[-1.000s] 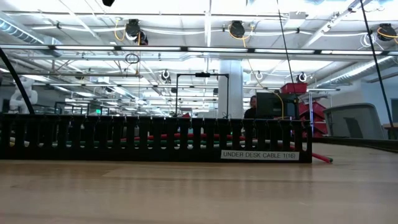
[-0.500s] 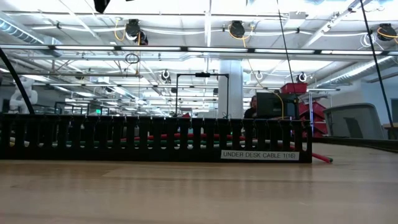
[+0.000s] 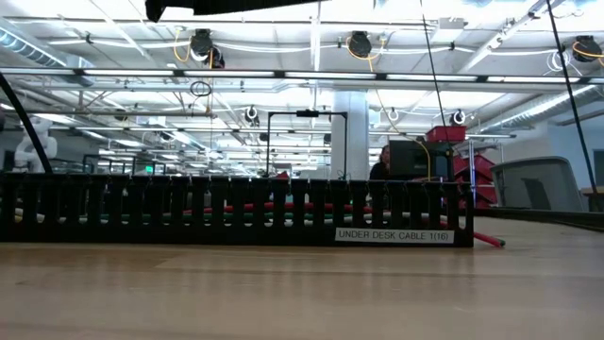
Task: Ziptie cables
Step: Close the black cable duct
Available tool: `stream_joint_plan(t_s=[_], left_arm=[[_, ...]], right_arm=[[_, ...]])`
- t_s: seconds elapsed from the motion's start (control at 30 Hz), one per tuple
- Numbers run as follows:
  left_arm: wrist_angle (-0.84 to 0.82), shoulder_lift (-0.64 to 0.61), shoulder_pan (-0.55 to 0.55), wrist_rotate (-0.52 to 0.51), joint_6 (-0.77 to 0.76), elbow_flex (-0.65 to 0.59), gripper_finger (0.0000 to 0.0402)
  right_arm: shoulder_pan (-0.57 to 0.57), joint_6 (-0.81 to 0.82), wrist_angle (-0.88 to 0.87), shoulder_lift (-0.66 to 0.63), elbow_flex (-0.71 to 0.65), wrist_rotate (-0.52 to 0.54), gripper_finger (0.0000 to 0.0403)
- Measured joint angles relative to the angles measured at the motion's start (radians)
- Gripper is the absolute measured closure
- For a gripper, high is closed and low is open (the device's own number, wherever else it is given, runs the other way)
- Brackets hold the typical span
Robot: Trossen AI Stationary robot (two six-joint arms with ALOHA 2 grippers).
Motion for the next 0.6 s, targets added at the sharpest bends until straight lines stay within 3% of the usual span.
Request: stream_joint_plan(t_s=[0.33, 0.43, 0.6], left_arm=[[0.001, 0.000, 0.000, 0.010, 0.043, -0.001, 0.0399], [0.012, -0.002, 0.008, -0.067, 0.000, 0.003, 0.0399], [-0.089, -0.002, -0.001, -0.133, 0.116, 0.002, 0.0399]], right_arm=[[0.001, 0.072, -0.133, -0.083, 0.000, -0.135, 0.0151], [0.002, 0.104, -0.211, -0.130, 0.000, -0.152, 0.0151], [0.000, 0.224, -0.372, -0.185, 0.000, -0.111, 0.0151]])
